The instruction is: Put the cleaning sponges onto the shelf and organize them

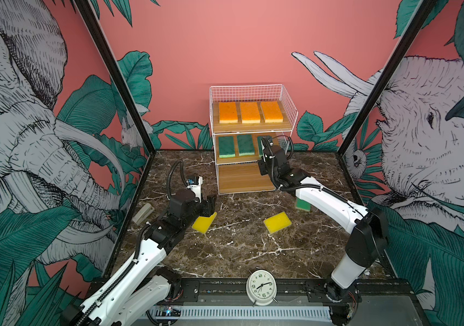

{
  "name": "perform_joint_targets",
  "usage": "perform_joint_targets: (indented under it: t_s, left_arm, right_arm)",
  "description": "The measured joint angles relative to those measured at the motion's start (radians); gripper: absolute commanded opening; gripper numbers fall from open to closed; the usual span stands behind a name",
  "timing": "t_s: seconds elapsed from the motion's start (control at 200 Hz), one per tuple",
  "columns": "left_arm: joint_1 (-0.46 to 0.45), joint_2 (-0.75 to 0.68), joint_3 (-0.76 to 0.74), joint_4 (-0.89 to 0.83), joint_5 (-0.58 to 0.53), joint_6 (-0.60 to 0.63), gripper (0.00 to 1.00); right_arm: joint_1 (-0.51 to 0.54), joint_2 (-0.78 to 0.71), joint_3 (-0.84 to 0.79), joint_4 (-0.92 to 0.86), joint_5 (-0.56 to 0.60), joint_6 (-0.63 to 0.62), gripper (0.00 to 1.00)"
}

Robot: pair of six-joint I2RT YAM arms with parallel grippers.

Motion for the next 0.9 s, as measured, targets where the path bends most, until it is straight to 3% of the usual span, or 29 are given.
perform_joint_targets:
  t_s: [0.9]
  left_arm:
    - [0.000,0.022,-0.007,0.012,0.005,-0.009,0.62]
  right_arm:
    - [-0.019,0.017,0.000,0.055,-0.027,-0.005,0.22]
